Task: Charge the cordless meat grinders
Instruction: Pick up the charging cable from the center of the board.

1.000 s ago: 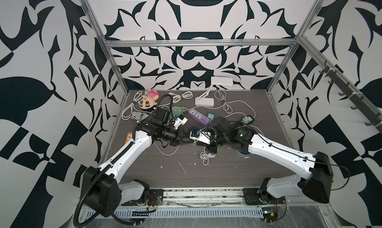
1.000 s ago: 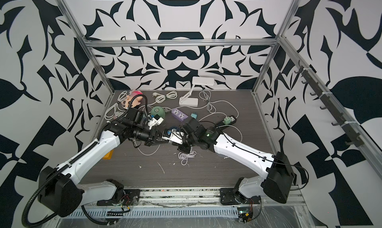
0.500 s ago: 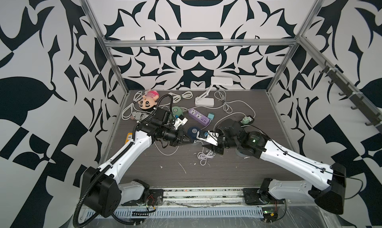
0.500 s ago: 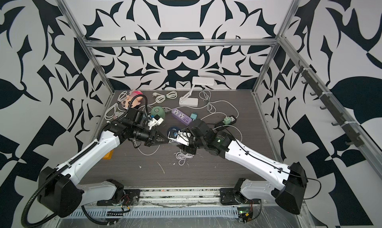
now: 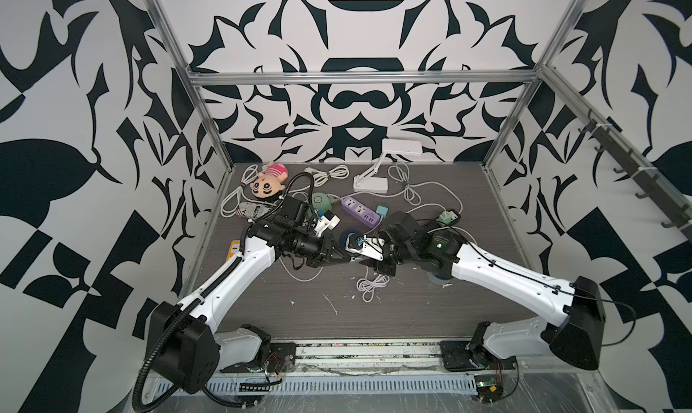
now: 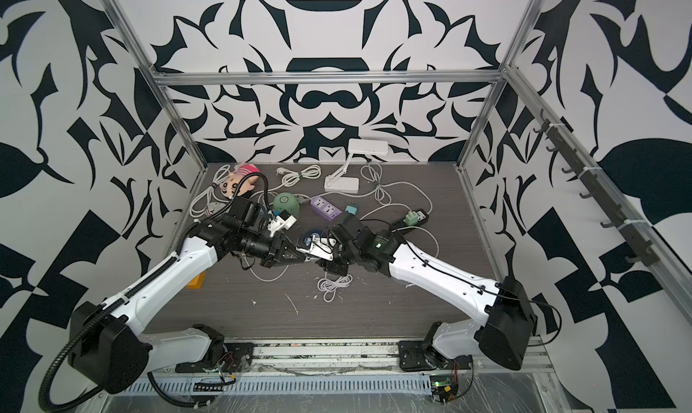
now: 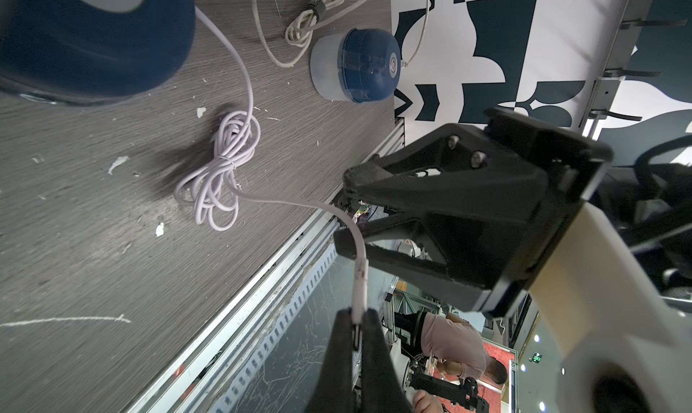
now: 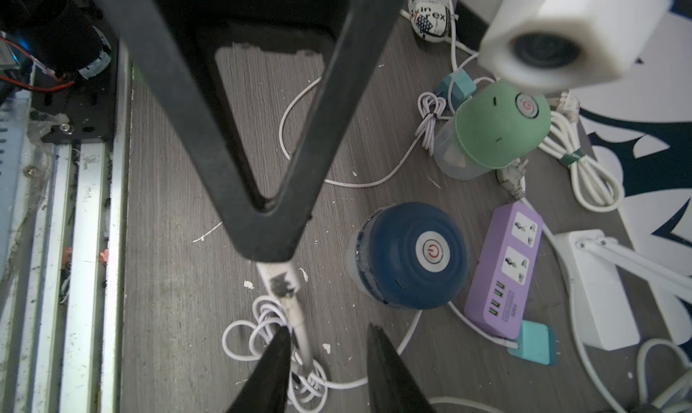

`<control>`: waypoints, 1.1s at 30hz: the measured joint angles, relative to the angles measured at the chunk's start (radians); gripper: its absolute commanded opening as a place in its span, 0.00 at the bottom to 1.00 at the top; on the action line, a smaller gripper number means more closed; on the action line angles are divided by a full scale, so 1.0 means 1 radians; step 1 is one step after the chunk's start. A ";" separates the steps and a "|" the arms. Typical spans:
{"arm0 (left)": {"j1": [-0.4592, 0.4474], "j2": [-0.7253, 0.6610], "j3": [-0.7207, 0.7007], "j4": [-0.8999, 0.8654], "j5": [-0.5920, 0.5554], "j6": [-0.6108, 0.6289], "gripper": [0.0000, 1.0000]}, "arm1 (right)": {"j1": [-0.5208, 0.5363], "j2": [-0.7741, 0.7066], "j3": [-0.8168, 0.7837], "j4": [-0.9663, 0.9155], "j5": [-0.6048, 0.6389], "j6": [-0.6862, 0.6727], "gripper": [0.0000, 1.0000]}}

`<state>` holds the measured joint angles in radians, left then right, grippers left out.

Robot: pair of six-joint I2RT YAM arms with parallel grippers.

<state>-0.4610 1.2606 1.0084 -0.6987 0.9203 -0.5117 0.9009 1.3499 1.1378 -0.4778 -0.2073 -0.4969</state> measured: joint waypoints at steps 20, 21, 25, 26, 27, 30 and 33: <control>0.001 0.001 0.000 0.000 0.001 0.008 0.00 | 0.031 0.050 0.056 -0.048 -0.026 -0.014 0.05; 0.002 0.001 0.000 -0.001 0.001 0.008 0.00 | 0.032 0.050 0.056 -0.050 -0.024 -0.014 0.02; 0.003 0.001 0.000 -0.002 -0.001 0.008 0.41 | 0.033 0.050 0.056 -0.053 -0.020 -0.019 0.00; 0.002 0.001 0.000 -0.003 -0.003 0.007 0.53 | 0.033 0.050 0.056 -0.053 -0.014 -0.018 0.00; 0.003 0.001 0.000 -0.006 -0.008 0.008 0.62 | 0.033 0.050 0.056 -0.052 -0.006 -0.018 0.00; 0.007 0.001 0.001 -0.016 -0.035 0.003 0.80 | 0.033 0.050 0.048 -0.036 0.051 -0.007 0.00; 0.034 0.001 0.002 -0.021 -0.063 0.004 0.81 | 0.029 0.052 0.029 -0.022 0.153 0.026 0.00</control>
<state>-0.4274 1.2613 1.0103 -0.7200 0.8570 -0.5076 0.9302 1.4021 1.1671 -0.4995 -0.0547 -0.4706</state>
